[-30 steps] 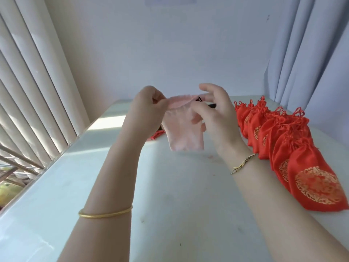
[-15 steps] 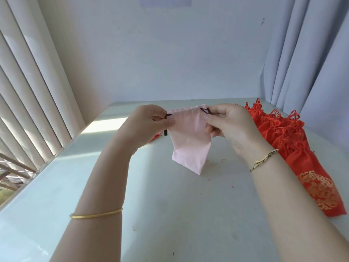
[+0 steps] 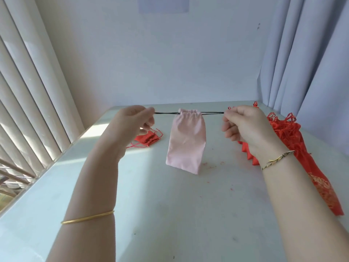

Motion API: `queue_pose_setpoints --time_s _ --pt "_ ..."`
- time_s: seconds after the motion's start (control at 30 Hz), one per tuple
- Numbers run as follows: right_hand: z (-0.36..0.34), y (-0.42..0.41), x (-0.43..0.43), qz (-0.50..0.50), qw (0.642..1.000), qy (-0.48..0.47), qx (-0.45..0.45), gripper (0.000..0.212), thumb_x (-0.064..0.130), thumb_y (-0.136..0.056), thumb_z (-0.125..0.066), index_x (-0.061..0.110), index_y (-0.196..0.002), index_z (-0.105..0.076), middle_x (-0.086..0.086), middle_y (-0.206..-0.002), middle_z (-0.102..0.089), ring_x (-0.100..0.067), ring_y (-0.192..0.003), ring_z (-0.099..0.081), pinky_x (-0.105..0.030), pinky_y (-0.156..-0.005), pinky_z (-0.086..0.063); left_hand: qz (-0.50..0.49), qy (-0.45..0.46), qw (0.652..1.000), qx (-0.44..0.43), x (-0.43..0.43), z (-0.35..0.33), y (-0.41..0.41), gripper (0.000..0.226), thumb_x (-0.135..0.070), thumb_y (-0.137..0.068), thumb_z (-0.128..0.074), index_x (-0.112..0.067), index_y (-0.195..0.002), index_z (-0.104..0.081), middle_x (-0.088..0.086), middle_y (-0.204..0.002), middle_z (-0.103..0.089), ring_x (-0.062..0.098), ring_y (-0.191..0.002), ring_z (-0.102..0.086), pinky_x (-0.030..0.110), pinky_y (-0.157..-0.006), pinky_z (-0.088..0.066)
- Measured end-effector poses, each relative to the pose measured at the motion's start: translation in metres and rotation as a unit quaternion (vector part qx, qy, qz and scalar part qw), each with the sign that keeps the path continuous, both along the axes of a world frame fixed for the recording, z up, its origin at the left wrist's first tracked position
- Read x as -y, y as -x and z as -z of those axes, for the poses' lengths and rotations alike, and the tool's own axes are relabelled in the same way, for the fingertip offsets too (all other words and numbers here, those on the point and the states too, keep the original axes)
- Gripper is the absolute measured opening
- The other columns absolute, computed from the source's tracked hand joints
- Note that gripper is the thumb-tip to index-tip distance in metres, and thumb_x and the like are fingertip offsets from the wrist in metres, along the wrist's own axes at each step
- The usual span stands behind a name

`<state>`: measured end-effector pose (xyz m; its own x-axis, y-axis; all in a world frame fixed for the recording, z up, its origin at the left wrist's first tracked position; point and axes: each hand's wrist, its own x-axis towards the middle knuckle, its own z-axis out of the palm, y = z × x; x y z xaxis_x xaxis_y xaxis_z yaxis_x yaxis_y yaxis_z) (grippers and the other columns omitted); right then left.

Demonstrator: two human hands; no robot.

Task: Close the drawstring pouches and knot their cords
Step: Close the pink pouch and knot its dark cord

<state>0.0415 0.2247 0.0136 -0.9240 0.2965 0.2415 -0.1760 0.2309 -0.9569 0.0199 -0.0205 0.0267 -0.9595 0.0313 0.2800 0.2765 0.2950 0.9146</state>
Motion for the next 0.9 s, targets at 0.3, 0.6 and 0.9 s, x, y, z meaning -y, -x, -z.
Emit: queue_pose_setpoints --time_s 0.3,0.6,0.9 --pt "-0.016 -0.008 0.005 -0.035 0.99 0.138 -0.002 0.025 0.016 -0.093 -0.049 0.014 -0.069 -0.053 -0.001 -0.053 -0.056 -0.008 -0.036 -0.046 -0.015 -0.037 -0.035 0.177 -0.361 0.914 0.048 -0.021 -0.022 -0.015 0.033 -0.024 -0.099 -0.036 -0.016 -0.067 -0.044 0.002 -0.094 -0.071 0.018 -0.103 -0.066 0.034 -0.094 -0.048" --pt "-0.039 -0.027 0.037 -0.159 0.981 0.081 -0.074 0.022 0.019 -0.089 -0.056 0.016 -0.071 -0.067 0.004 -0.06 -0.059 -0.009 -0.051 -0.05 -0.019 -0.051 -0.039 0.203 -0.051 0.978 0.022 -0.046 -0.023 -0.035 0.012 -0.007 -0.087 -0.06 -0.007 -0.096 -0.069 0.001 -0.071 -0.054 0.009 -0.059 -0.049 0.02 -0.063 -0.047" --pt "-0.036 -0.024 0.037 -0.198 0.973 0.12 -0.013 0.03 0.016 -0.093 -0.04 0.008 -0.097 -0.068 -0.009 -0.092 -0.069 -0.016 -0.049 -0.05 -0.024 -0.046 -0.037 0.171 -0.062 0.983 0.011 -0.052 -0.019 -0.03 0.024 -0.013 -0.086 -0.063 0.011 -0.091 -0.063 0.003 -0.06 -0.044 0.014 -0.055 -0.041 0.022 -0.057 -0.043"
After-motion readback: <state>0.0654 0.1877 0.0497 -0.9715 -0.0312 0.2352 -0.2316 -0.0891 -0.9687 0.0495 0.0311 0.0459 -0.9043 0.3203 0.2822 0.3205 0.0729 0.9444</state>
